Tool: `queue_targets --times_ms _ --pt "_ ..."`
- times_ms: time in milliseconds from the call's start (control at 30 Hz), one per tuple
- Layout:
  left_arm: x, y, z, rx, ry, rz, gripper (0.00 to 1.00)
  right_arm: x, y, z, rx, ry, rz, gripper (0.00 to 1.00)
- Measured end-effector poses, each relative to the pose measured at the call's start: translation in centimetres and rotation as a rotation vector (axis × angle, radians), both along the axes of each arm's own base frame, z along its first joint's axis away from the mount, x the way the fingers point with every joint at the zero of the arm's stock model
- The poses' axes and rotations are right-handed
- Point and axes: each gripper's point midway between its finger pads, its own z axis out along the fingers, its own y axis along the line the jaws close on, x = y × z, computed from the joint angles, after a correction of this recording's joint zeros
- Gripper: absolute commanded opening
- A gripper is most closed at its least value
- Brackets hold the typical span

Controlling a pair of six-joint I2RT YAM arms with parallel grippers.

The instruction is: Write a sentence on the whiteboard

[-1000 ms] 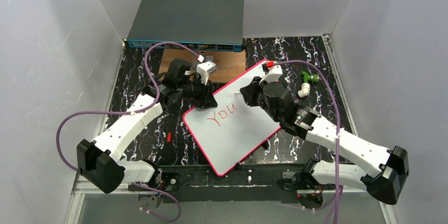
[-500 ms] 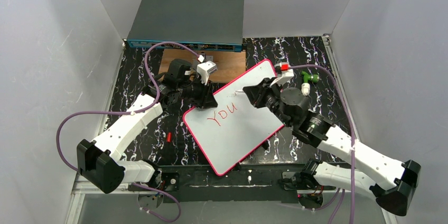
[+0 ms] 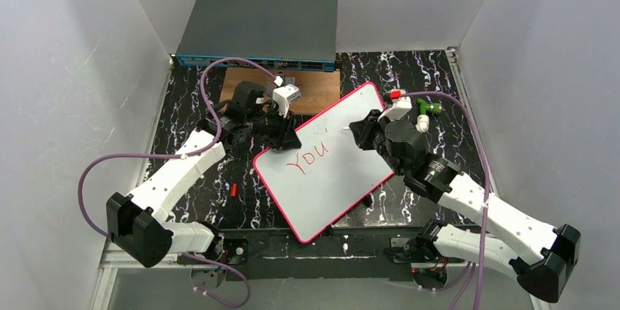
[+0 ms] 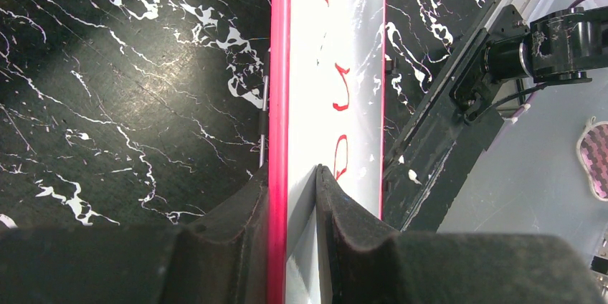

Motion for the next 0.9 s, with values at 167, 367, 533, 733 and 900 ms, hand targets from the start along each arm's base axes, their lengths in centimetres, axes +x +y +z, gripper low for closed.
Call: queue_targets --times_ms 167,367,533,733,900 --pt "0.0 0.0 0.0 0.001 0.000 0.000 0.00 0.3 -0.8 -2.1 -0.038 0.037 -0.008 0.01" --pt "0.0 0.0 0.0 0.001 0.001 -0.002 0.00 -0.1 0.2 -2.0 -0.032 0.036 0.051 0.01" --pt "0.0 0.0 0.0 0.001 0.000 -0.002 0.00 -0.2 1.0 -2.2 -0.027 0.040 0.085 0.01" --pt "0.0 0.0 0.0 0.002 0.000 -0.003 0.00 -0.2 1.6 -2.6 -0.031 0.050 0.112 0.01" --pt "0.0 0.0 0.0 0.003 0.000 -0.003 0.00 -0.1 2.1 -2.5 -0.027 0.041 0.126 0.01"
